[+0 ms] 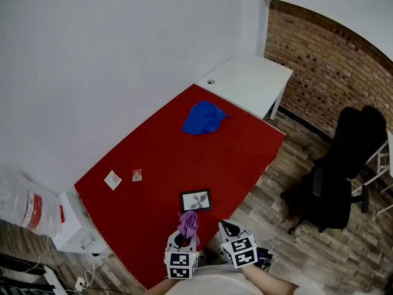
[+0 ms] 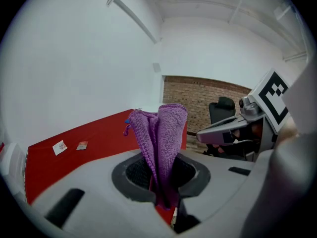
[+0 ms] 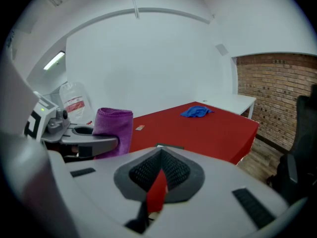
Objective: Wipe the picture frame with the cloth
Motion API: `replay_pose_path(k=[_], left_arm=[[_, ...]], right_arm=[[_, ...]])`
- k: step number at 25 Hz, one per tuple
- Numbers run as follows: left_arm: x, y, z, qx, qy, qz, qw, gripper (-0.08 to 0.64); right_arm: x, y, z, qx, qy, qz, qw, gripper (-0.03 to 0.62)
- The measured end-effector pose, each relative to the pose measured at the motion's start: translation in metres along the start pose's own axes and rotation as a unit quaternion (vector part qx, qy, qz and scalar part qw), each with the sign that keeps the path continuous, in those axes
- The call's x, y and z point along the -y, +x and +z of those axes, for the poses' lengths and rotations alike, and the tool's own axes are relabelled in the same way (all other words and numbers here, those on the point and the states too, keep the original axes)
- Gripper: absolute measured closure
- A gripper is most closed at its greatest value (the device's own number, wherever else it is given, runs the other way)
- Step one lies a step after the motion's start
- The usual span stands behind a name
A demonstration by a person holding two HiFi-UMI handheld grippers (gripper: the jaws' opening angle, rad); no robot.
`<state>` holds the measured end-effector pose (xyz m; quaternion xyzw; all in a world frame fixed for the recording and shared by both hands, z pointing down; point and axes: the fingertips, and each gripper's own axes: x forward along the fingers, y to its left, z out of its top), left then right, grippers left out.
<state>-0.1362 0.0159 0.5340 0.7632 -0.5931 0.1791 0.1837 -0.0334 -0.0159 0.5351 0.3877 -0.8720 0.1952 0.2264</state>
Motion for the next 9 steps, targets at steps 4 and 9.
replay_pose_path(k=[4,9], left_arm=[[0.0001,-0.0026,0.0009,0.005,0.002,0.003,1.0000,0.500],[-0.0008,-0.0067,-0.0023,-0.001,0.000,0.005,1.0000,0.499]], right_arm=[[-0.0031,0.0001,-0.0046,-0.005,-0.004,0.004,1.000,0.589],[-0.0077,-0.0004,-0.0052,-0.006,-0.010,0.007,1.000,0.589]])
